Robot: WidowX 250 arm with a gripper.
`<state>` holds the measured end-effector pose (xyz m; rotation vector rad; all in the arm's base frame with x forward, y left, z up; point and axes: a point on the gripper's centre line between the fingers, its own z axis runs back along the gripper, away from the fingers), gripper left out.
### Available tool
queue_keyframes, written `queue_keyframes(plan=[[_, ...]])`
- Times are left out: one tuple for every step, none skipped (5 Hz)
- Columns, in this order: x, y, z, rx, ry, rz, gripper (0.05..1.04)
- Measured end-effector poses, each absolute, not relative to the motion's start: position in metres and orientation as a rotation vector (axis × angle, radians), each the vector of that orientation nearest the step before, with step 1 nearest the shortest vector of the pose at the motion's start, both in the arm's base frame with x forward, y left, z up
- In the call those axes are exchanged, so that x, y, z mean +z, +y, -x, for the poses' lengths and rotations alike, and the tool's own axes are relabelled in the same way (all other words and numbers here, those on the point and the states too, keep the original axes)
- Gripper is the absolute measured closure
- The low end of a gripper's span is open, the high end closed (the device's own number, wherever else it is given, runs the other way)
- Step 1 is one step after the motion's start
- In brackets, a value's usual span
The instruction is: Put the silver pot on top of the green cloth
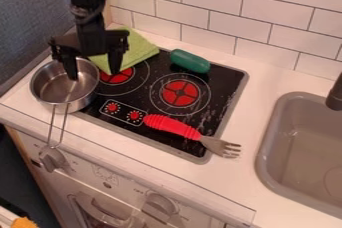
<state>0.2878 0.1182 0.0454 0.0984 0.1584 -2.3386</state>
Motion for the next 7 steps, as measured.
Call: queue_keyframes(plan=[[0.032,0.12,-0.291,-2.347,0.152,-0.067,0.083],[0.021,0.128,-0.288,-2.342,0.151,-0.047,0.13],[0.02,0.129,-0.29,-2.345,0.149,-0.062,0.42],[0.02,0.128,-0.292,-2.344,0.146,-0.077,0.727],[0.02,0.126,-0.291,-2.345,0.144,-0.063,0.934],[0.021,0.126,-0.289,-2.348,0.148,-0.039,1.003],[0.022,0.128,-0.284,-2.337,0.176,-0.007,1.006]])
